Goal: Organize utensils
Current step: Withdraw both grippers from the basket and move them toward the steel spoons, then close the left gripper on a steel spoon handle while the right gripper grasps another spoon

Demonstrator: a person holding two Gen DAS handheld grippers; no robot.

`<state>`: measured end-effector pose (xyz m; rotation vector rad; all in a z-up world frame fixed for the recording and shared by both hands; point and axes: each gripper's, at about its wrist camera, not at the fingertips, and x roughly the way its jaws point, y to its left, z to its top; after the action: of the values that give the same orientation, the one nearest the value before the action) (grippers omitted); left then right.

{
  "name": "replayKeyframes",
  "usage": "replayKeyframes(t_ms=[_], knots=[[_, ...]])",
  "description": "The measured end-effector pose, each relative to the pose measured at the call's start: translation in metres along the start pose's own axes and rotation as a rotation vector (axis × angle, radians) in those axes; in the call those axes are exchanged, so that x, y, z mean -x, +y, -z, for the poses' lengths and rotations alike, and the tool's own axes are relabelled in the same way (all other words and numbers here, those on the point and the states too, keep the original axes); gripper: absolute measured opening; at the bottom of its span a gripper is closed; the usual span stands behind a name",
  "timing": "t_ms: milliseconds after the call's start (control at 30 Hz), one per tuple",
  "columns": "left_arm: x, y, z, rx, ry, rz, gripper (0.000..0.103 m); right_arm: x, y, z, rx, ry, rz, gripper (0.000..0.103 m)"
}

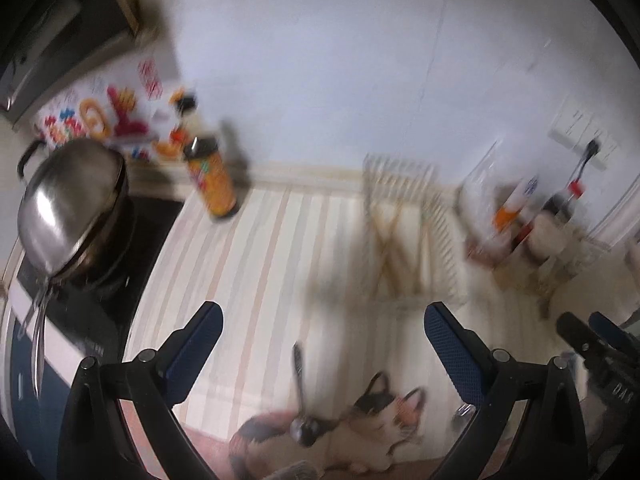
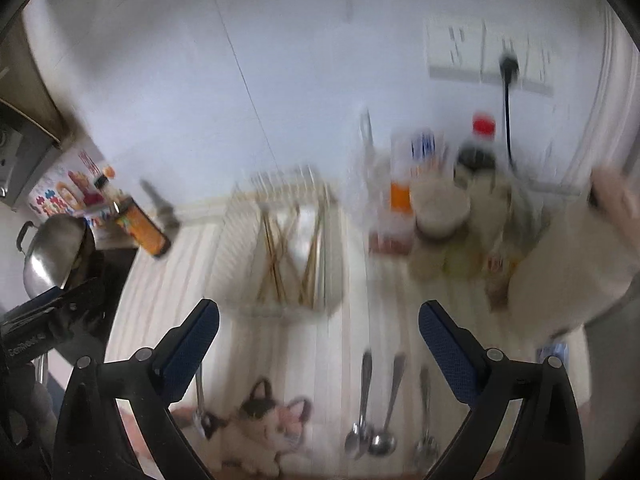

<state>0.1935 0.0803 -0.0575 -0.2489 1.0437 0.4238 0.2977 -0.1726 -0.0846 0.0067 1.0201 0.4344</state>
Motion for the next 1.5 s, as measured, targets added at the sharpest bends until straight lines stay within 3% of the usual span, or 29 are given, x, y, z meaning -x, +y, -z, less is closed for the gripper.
replayKeyframes(t_ms=[100,167,233,333,500,633,767,1000,1233,1300,1367,1500], knots=[[-0.032,0.018,0.027,0.028,0.114,-0.025,0.102,-0.031,-0.017,0.025,-0.05,0.129,-0.011,0.096],[-0.057,0.032,0.048,0.058,0.205,-0.031,0.102,-0.051,-0.028,0.043,-0.086,0.21,-0.014,0.068],[-0.084,0.044,0.07,0.103,0.303,-0.007,0.098,-0.073,-0.037,0.06,-0.119,0.285,-0.011,0.057],[-0.12,0.051,0.1,0.141,0.434,0.033,0.09,-0.095,-0.049,0.082,-0.171,0.361,-0.013,0.055],[-0.154,0.039,0.129,0.131,0.541,0.06,0.085,-0.111,-0.059,0.103,-0.186,0.414,0.029,0.055],[-0.168,0.027,0.138,0.113,0.571,0.074,0.078,-0.112,-0.066,0.107,-0.2,0.418,0.045,0.055],[-0.174,0.016,0.144,0.072,0.576,0.052,0.03,-0.112,-0.073,0.108,-0.235,0.438,0.033,0.055],[-0.171,-0.017,0.147,-0.027,0.538,0.056,0.03,-0.126,-0.072,0.117,-0.229,0.476,0.037,0.052],[-0.168,-0.055,0.147,-0.092,0.504,0.039,0.028,-0.169,-0.041,0.112,-0.122,0.507,0.099,0.035],[-0.167,-0.062,0.142,-0.095,0.497,0.035,0.027,-0.184,-0.037,0.117,-0.089,0.544,0.137,0.024],[-0.166,-0.066,0.142,-0.094,0.49,0.035,0.026,-0.184,-0.031,0.118,-0.052,0.522,0.174,0.007],[-0.159,-0.056,0.134,-0.092,0.472,0.044,0.015,-0.185,-0.026,0.124,-0.028,0.509,0.188,0.007]])
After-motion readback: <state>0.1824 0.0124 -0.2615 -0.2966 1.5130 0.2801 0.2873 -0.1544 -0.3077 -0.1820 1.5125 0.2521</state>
